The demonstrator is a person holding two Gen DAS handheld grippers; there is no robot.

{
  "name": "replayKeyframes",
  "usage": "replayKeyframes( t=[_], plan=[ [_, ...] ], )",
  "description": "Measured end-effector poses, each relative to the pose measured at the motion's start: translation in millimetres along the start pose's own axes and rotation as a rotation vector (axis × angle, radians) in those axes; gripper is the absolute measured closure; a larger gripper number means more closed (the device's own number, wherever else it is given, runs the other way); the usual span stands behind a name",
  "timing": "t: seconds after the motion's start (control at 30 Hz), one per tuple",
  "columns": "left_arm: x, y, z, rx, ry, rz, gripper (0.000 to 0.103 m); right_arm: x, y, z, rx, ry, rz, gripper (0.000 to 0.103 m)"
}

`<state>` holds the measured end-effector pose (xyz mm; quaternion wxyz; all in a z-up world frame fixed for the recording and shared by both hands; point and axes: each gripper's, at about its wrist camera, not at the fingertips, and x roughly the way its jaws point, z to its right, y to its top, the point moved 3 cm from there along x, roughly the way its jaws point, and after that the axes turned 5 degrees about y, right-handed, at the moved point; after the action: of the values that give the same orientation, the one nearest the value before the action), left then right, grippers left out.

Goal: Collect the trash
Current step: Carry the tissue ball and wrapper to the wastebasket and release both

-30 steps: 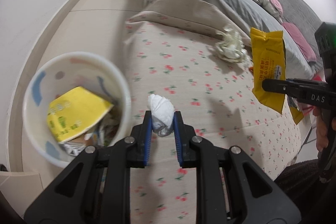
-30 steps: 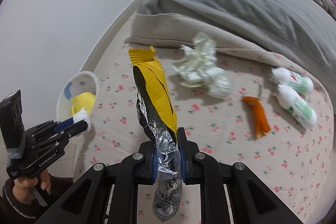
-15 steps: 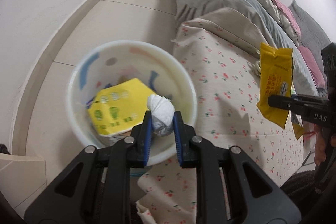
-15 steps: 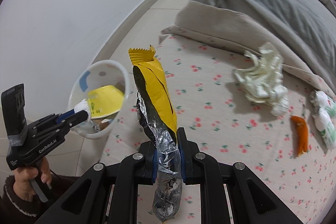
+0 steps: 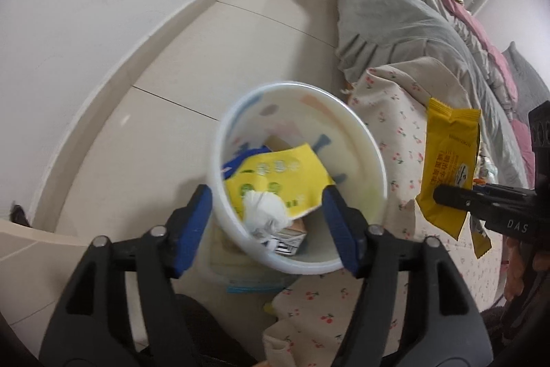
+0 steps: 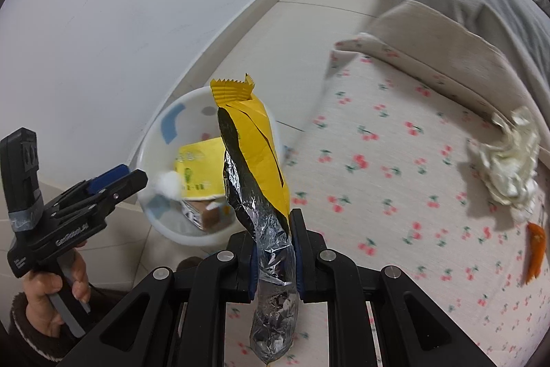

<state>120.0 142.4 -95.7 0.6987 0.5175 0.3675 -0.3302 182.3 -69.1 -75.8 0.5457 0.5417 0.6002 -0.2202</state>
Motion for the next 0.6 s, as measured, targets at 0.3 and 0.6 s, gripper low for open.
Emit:
replayKeyframes(
  t=[0.3, 0.6],
  plan=[
    [-8.4, 1.4, -19.4, 0.032, 0.145, 0.011, 0.021, 29.4, 17.2, -16.0, -0.019, 0.018, -0.020, 0.086],
    [-7.8, 2.2, -23.9, 0.026, 0.163, -0.003, 0.018, 16.5, 25.7, -19.5, 0.006, 0.064, 0.064, 0.054]
  ],
)
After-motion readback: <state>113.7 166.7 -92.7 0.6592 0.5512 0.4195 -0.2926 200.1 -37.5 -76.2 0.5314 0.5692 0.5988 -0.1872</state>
